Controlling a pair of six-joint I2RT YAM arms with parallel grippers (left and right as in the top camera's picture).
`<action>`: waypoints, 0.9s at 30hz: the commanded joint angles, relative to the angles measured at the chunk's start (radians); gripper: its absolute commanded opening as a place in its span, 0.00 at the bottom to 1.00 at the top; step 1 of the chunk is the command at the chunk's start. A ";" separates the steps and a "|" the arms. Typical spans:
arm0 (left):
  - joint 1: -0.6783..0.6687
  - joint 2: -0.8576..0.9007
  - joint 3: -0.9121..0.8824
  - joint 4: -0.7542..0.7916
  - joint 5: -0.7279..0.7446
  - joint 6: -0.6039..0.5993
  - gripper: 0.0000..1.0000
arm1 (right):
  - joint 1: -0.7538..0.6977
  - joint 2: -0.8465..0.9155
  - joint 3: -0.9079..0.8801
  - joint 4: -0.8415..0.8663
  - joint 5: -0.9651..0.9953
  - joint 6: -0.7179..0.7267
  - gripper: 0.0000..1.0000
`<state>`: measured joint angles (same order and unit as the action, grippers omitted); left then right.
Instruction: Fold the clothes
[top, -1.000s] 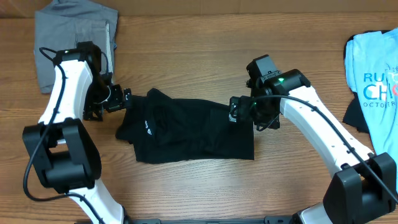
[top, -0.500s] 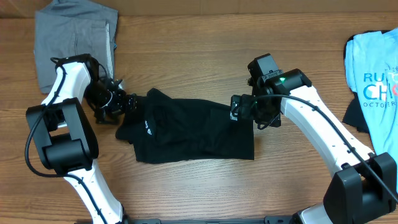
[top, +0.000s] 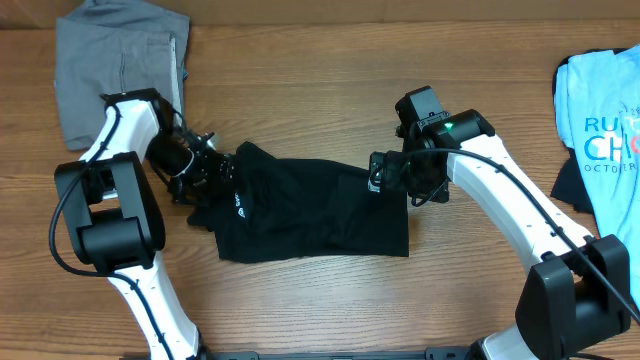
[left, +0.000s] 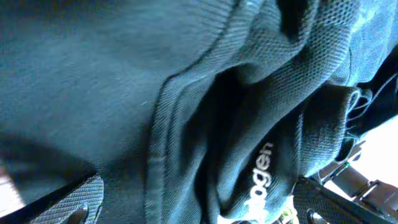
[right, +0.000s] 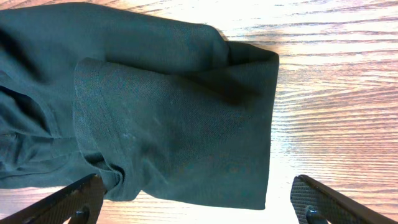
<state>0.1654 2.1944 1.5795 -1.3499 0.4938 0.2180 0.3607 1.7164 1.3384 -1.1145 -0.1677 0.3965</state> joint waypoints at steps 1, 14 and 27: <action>-0.014 0.010 -0.035 0.021 0.027 0.028 1.00 | -0.003 0.003 -0.004 0.005 0.010 -0.005 1.00; -0.015 0.010 -0.137 0.091 0.017 0.011 0.84 | -0.003 0.003 -0.004 0.006 0.010 -0.005 1.00; -0.018 0.010 -0.137 0.058 0.111 0.003 0.40 | -0.003 0.003 -0.004 0.011 0.009 -0.004 1.00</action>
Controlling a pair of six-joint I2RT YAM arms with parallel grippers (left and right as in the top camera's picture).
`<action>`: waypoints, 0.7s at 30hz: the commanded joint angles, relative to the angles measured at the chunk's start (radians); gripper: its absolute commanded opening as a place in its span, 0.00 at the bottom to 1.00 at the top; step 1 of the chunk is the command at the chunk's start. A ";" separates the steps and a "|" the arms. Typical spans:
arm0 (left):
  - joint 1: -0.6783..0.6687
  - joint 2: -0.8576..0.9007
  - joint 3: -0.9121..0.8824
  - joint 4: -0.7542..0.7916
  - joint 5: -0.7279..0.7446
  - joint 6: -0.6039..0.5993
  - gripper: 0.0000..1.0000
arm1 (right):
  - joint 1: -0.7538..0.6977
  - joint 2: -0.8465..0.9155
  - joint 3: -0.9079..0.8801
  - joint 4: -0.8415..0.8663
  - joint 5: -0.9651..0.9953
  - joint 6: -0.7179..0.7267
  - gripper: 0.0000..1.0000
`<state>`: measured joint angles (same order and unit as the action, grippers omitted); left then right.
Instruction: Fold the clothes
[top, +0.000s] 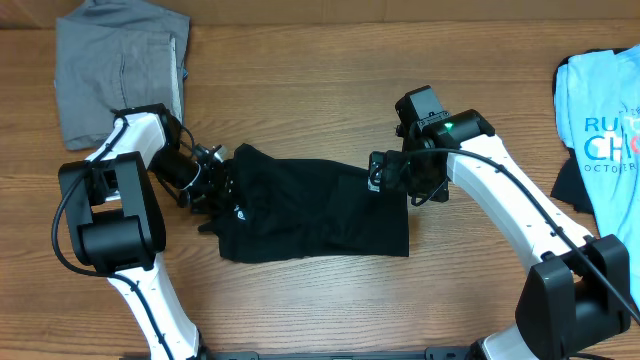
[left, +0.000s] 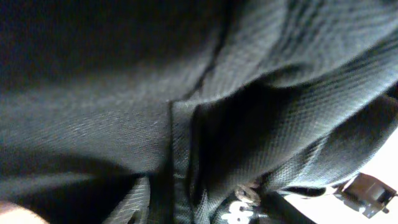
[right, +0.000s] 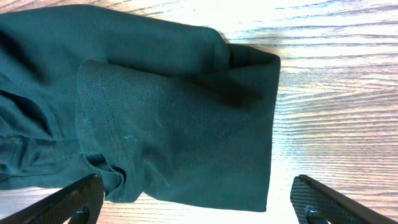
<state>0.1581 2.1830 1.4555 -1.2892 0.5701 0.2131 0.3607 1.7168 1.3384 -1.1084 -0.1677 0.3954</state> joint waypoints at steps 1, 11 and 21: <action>-0.010 0.022 -0.013 -0.001 0.033 0.008 0.31 | -0.003 0.003 -0.004 0.006 0.009 -0.003 1.00; 0.027 0.022 0.105 -0.078 0.022 -0.008 0.04 | -0.002 0.003 -0.010 0.004 -0.020 -0.003 1.00; 0.033 0.000 0.415 -0.297 -0.074 -0.101 0.04 | -0.002 0.003 -0.197 0.181 -0.108 0.000 1.00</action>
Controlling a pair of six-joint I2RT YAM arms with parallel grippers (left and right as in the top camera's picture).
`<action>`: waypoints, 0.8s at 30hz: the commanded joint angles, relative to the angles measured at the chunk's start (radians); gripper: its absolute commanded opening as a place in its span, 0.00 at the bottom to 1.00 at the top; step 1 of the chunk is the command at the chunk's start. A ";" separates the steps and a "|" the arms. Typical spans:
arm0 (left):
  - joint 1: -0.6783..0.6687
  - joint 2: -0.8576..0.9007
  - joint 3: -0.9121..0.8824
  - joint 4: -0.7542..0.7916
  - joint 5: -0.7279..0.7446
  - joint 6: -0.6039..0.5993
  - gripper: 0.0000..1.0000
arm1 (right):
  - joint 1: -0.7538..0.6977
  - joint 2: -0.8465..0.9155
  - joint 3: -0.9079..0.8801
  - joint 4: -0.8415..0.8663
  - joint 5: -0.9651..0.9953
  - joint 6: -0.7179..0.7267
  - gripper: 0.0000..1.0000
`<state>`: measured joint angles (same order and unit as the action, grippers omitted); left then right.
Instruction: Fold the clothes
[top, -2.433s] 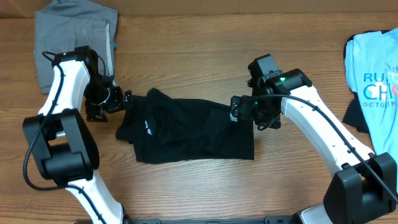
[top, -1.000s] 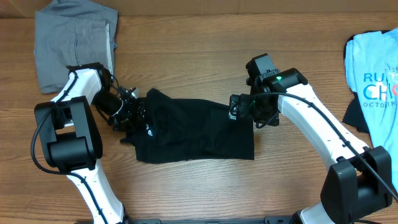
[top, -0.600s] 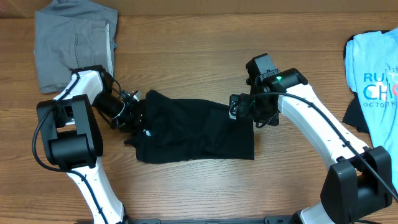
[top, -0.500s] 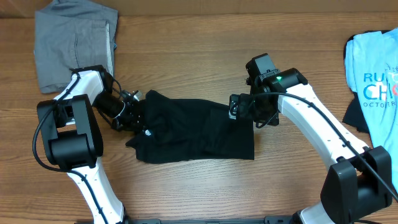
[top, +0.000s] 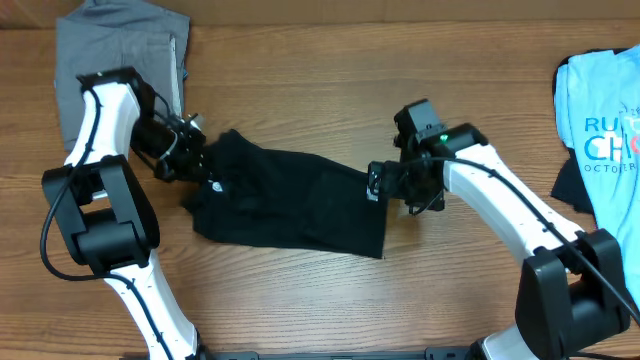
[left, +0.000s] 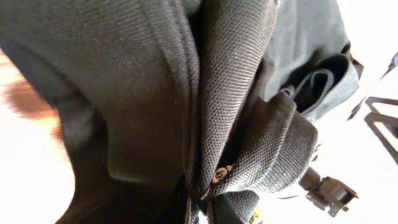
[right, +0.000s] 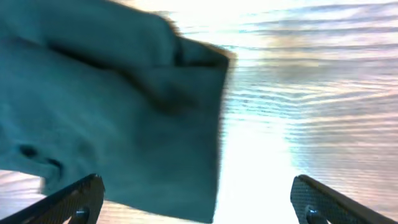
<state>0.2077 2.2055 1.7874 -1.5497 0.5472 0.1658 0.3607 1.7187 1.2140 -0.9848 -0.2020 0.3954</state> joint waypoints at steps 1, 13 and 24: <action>-0.027 -0.029 0.094 -0.045 -0.052 -0.060 0.04 | -0.002 0.001 -0.099 0.092 -0.103 0.000 1.00; -0.306 -0.129 0.105 -0.067 -0.048 -0.123 0.04 | -0.002 0.062 -0.248 0.345 -0.290 0.027 0.98; -0.560 -0.139 0.106 0.009 -0.029 -0.217 0.04 | -0.002 0.134 -0.248 0.375 -0.297 0.050 0.98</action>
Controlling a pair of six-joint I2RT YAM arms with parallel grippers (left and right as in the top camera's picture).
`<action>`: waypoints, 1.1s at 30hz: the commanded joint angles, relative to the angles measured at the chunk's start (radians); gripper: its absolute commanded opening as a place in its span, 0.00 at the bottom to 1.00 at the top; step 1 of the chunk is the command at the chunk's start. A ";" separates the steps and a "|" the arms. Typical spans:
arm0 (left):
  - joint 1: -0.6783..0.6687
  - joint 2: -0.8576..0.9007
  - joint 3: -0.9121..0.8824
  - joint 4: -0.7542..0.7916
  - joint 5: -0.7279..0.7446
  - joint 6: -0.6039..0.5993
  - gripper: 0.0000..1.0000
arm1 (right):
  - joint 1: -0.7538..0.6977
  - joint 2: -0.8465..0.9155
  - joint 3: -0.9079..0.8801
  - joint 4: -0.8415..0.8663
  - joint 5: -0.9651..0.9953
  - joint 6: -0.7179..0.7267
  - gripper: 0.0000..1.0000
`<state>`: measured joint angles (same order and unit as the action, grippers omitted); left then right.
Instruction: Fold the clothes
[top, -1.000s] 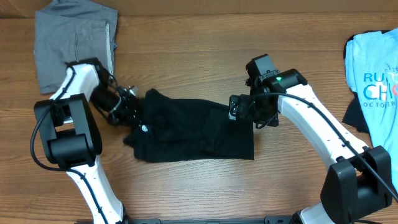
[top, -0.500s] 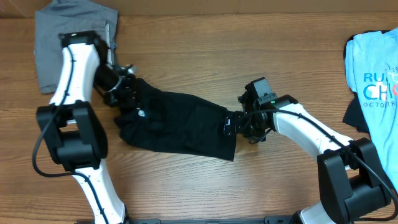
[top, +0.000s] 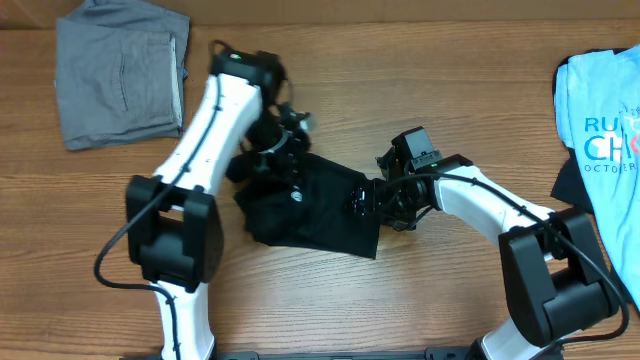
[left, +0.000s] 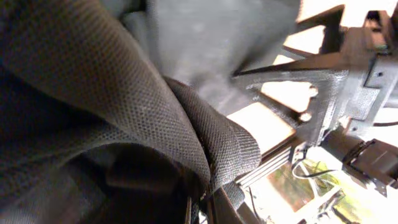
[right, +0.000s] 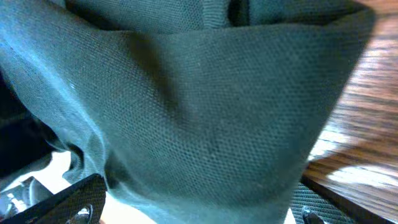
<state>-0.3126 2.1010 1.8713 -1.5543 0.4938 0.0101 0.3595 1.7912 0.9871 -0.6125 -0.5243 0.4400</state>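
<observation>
A black garment (top: 322, 218) lies bunched on the wooden table (top: 400, 300) between my two arms. My left gripper (top: 283, 150) hangs over the garment's upper left part and is shut on a fold of it; in the left wrist view the black fabric (left: 93, 93) runs down into the closed jaws of the gripper (left: 200, 210). My right gripper (top: 372, 200) sits at the garment's right edge, open. In the right wrist view the fabric (right: 205, 106) fills the gap between its wide-set fingers (right: 81, 200).
A folded grey garment (top: 120, 70) lies at the back left corner. A light blue printed shirt (top: 600, 110) lies at the right edge over something dark. Bare wood lies in front of the black garment.
My left gripper, shut on the garment's left end, has moved from the left side to above its middle. The garment is now shorter and bunched. My right gripper is closer in on the right edge.
The black garment first lay spread wide, my left gripper open at its left end and my right open at its right end. The left then shut on the fabric and held it up and leftward. Now that end is over the middle.
</observation>
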 joint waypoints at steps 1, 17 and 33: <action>-0.052 -0.035 0.023 0.022 0.024 -0.069 0.04 | -0.001 0.062 -0.021 0.004 0.025 0.005 0.98; -0.190 -0.034 0.020 0.119 0.019 -0.130 0.14 | -0.001 0.063 -0.021 0.005 0.025 0.005 1.00; -0.196 -0.030 0.013 0.172 0.024 -0.143 0.25 | -0.226 0.062 0.325 -0.505 0.095 -0.161 1.00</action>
<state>-0.4980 2.1006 1.8717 -1.4029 0.4969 -0.1139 0.1883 1.8572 1.1912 -1.0401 -0.4965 0.3386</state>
